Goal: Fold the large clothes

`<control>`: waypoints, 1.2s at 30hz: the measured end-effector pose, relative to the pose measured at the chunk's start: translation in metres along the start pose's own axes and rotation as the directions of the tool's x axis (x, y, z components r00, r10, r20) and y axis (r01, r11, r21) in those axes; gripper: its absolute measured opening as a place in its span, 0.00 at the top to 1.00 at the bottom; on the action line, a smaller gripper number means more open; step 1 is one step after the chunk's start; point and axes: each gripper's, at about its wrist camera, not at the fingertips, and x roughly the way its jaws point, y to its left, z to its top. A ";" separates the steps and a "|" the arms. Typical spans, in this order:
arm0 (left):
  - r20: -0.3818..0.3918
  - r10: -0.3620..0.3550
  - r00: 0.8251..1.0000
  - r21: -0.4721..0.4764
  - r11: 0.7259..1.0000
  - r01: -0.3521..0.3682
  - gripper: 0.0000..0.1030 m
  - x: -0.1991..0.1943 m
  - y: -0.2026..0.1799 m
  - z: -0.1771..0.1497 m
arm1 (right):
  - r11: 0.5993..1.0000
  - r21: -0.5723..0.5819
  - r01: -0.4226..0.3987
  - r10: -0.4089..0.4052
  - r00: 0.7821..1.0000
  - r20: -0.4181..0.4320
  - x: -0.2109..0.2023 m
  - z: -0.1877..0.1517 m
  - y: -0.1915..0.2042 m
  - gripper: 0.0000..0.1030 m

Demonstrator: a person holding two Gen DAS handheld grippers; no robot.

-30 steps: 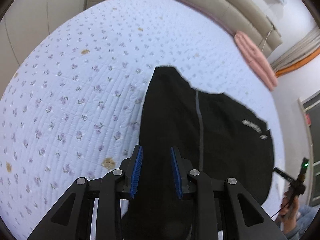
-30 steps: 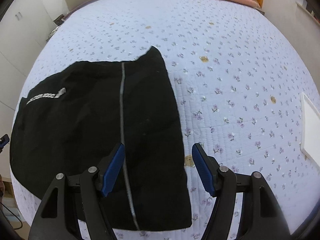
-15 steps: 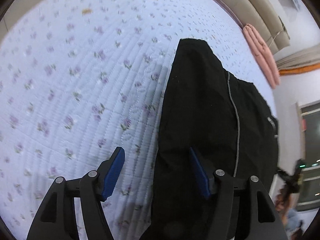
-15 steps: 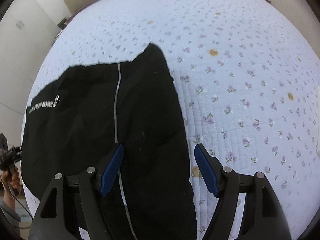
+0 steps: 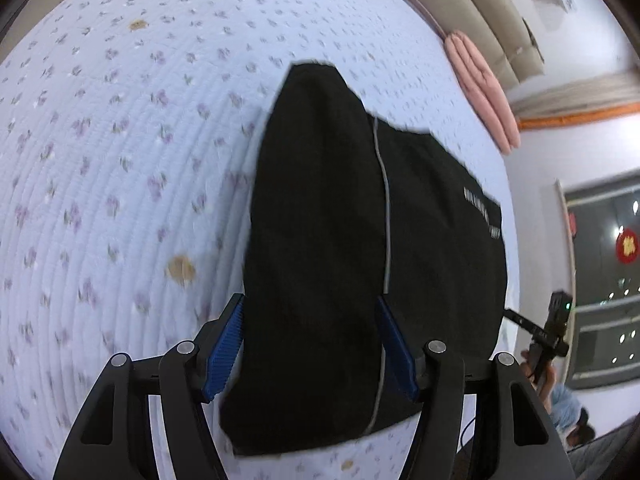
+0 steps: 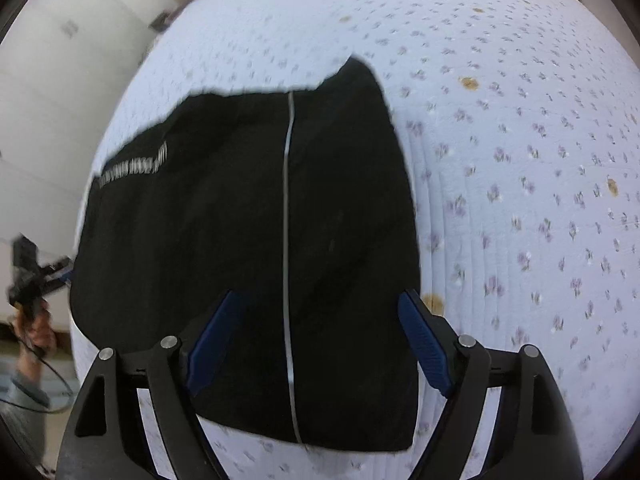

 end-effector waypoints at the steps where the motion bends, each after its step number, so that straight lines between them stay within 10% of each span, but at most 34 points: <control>1: -0.009 0.019 1.000 0.014 1.000 -0.019 0.36 0.004 -0.002 -0.006 | 1.000 -0.015 0.023 -0.023 1.000 -0.008 0.002 -0.007 0.004 0.18; 9: 0.004 -0.033 0.999 -0.052 0.998 0.033 0.07 0.055 0.029 -0.005 | 1.000 0.028 -0.003 0.005 0.999 -0.044 0.046 -0.034 -0.014 0.00; 20: -0.033 -0.069 0.997 -0.031 0.997 0.068 0.03 0.069 0.019 0.010 | 0.992 0.031 -0.125 0.126 0.992 -0.022 0.069 -0.015 -0.008 0.00; 22: -0.018 -0.074 0.997 -0.032 0.997 0.073 0.05 0.067 0.018 0.009 | 0.991 0.027 -0.131 0.132 0.991 -0.013 0.069 -0.013 -0.006 0.00; 23: -0.010 -0.087 0.996 -0.027 0.996 0.086 0.19 0.063 0.020 0.005 | 0.989 0.026 -0.143 0.143 0.990 -0.005 0.069 -0.013 -0.005 0.05; 24: 0.002 -0.162 0.987 -0.030 0.986 0.162 0.56 0.060 0.022 0.002 | 0.988 0.025 -0.152 0.152 0.988 0.002 0.068 -0.013 -0.004 0.05; 31: 0.042 -0.161 0.986 0.009 0.987 0.161 0.64 0.045 0.012 -0.008 | 0.988 -0.048 -0.144 0.145 0.989 0.029 0.046 -0.019 0.008 0.37; 36: -0.001 -0.226 0.974 -0.044 0.973 0.226 0.47 0.062 0.028 -0.002 | 0.985 -0.036 -0.171 0.171 0.985 -0.009 0.060 -0.004 0.011 0.24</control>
